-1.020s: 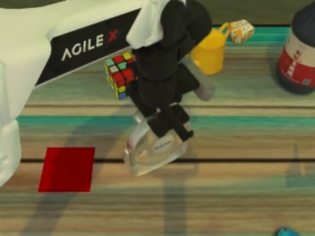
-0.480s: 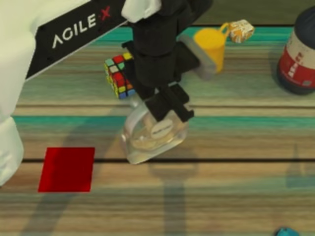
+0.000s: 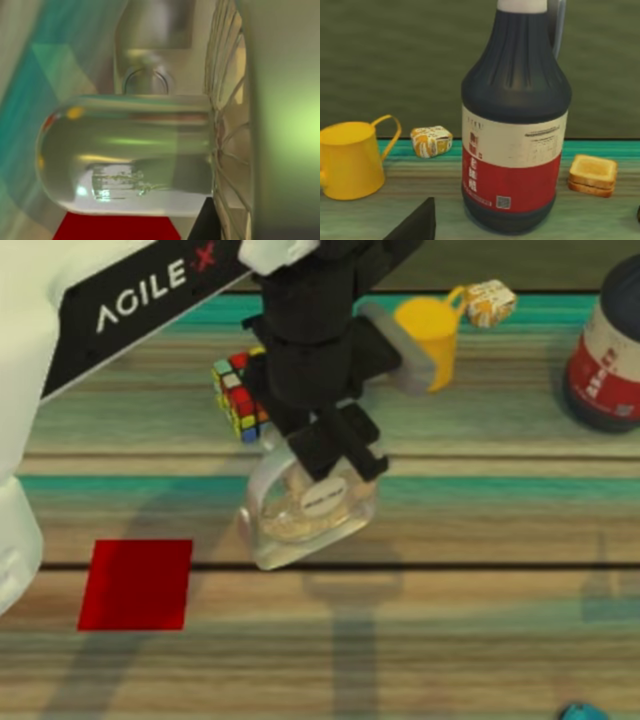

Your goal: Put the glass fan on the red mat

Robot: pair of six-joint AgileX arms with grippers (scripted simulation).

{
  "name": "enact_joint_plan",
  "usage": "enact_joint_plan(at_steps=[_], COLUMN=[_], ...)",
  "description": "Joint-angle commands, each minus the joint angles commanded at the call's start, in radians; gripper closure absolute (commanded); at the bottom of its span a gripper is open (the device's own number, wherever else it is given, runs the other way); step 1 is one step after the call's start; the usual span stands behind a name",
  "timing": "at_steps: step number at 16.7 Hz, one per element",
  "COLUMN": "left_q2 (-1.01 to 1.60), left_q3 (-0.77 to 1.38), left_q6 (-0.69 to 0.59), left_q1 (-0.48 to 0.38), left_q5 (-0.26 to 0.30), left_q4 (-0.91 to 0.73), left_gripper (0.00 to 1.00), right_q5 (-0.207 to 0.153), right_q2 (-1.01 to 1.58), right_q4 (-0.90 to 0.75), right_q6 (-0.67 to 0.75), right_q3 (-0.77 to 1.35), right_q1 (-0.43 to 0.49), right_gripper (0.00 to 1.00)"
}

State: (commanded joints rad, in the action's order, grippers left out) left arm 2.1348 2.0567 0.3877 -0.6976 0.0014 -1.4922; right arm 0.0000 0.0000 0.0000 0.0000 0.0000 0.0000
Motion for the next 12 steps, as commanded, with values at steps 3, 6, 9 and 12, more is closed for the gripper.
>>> enact_joint_plan(at_steps=[3,6,9,12], left_q2=[-0.054,-0.153,-0.277,-0.399], left_q3=[-0.076,-0.2,-0.351,-0.504], left_q6=[0.097,0.272,0.492,0.702], left_q1=[0.046,0.123,0.216,0.307], left_q5=[0.0,0.0,0.001,0.001], left_q4=[0.011,0.038,0.074,0.111], left_gripper=[1.0,1.0,1.0,1.0], right_q5=[0.0,0.0,0.0,0.0], right_q2=[0.0,0.0,0.0,0.0], right_q4=[0.0,0.0,0.0,0.0], right_q6=[0.0,0.0,0.0,0.0], right_q3=[0.0,0.0,0.0,0.0], right_q1=[0.0,0.0,0.0,0.0], right_gripper=[0.0,0.0,0.0,0.0])
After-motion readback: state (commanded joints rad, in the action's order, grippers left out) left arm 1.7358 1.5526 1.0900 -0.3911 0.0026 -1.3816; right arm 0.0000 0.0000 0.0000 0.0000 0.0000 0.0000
